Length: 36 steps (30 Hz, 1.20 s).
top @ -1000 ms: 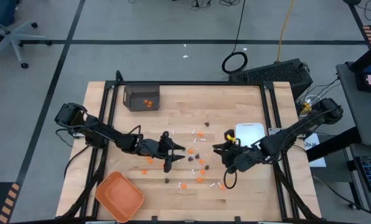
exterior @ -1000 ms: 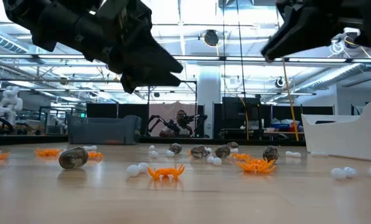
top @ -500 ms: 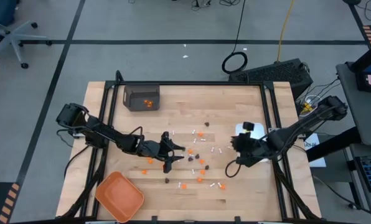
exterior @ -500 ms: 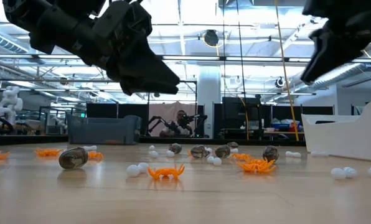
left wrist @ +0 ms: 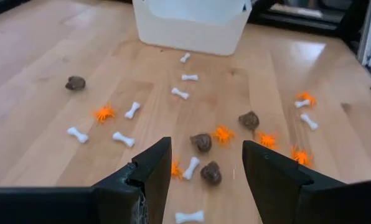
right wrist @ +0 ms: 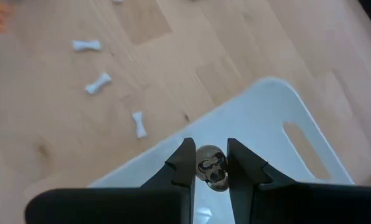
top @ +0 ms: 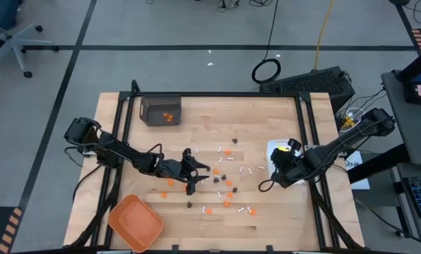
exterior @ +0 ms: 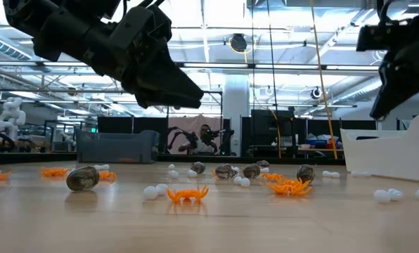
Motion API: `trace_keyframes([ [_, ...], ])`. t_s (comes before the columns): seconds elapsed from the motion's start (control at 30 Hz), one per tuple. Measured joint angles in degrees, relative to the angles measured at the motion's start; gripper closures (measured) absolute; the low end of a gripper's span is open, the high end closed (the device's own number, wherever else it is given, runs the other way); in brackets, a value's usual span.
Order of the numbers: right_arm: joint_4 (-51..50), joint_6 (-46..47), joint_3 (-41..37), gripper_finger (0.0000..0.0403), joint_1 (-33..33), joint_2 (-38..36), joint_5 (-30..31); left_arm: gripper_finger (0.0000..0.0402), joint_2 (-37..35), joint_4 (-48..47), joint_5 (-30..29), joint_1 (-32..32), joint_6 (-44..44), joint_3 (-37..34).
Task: Sort Halloween decoration
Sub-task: Put the black skull toy into the white bin
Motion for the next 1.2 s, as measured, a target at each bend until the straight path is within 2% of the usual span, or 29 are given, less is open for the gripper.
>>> trace_keyframes([
  [0.37,-0.07,6.06,-4.71,0.0367,0.02,0.00,-2.86,0.0205,0.00,0.37,-0.13,-0.04,0.00,0.00],
  [0.6,1.28,9.75,-8.12,0.0361,0.02,0.00,-2.97,0.0205,0.00,-0.91,-2.67,-0.04,0.02,0.00],
  [1.0,0.89,13.66,-8.43,0.0248,0.02,0.00,-2.71,0.0205,1.06,-4.56,-5.05,1.14,2.11,0.06],
  [1.2,0.85,14.45,-3.84,0.0241,2.37,-0.26,-1.29,0.0205,5.20,-4.53,-3.51,3.12,3.01,0.07],
])
